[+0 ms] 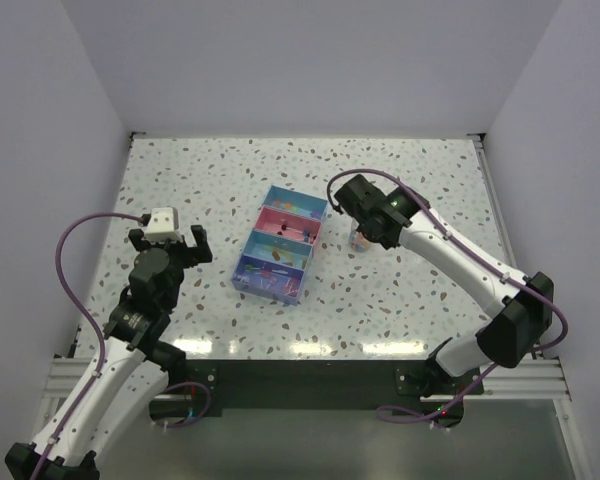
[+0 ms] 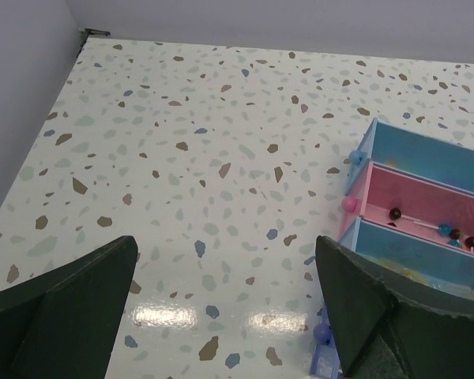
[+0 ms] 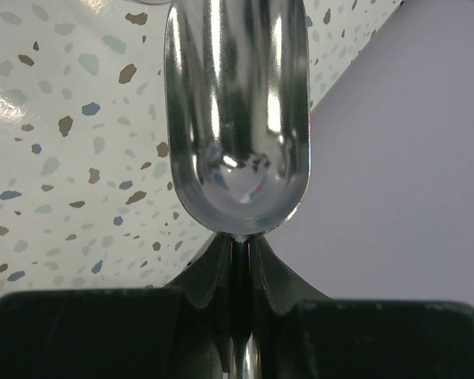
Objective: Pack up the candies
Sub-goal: Place the fake candies in the packing bottle.
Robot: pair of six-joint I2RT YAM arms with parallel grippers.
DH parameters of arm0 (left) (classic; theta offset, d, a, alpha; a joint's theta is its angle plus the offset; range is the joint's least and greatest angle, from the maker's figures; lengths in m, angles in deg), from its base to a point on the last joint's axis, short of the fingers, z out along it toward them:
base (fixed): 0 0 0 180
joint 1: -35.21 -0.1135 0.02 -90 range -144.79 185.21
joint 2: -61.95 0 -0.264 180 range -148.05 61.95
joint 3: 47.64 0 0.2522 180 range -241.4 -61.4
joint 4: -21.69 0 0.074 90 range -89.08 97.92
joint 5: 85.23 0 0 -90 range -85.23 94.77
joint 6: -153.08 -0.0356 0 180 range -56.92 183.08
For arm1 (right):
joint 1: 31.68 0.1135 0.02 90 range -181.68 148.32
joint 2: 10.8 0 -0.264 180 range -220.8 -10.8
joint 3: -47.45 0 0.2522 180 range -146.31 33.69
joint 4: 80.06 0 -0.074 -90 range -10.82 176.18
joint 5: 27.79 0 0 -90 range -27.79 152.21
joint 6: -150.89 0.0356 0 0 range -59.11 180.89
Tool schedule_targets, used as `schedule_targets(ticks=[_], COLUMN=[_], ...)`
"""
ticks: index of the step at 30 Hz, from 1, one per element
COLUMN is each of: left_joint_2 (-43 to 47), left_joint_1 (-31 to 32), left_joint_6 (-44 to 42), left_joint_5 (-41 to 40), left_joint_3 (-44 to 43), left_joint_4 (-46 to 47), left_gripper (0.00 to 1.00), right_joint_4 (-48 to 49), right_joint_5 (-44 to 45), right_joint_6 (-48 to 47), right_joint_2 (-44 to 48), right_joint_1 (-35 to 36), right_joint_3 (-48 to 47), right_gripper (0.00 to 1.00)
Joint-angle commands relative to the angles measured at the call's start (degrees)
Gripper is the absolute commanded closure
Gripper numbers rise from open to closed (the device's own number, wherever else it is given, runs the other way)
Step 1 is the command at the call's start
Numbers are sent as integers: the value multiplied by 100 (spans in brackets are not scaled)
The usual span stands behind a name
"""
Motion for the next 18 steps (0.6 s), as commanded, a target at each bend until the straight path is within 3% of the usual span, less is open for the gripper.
schedule_targets(ticks=[1,5,9,13,18], left_joint_2=[-2,-19,-63,-98,-177], left_joint_1=[-25,-34,-34,-34,-34], left_joint_6=[-92,-92,-84,-75,-48], left_joint_5=[-8,10,45,97,124], left_joint_3=[12,21,12,12,12], left_joint_4=[303,295,295,286,277], left_gripper=[0,0,0,0,0], right_joint_4=[-42,11,422,1100,1863], right_joint_5=[323,245,-570,-1379,-2233], right_joint_6=[-59,178,600,1205,1874], right_joint_2=[31,127,460,1032,1366], right_joint_1=[31,5,-380,-1363,-2400], right_joint_3=[1,-16,-17,396,1555], right_gripper=[100,100,100,100,100])
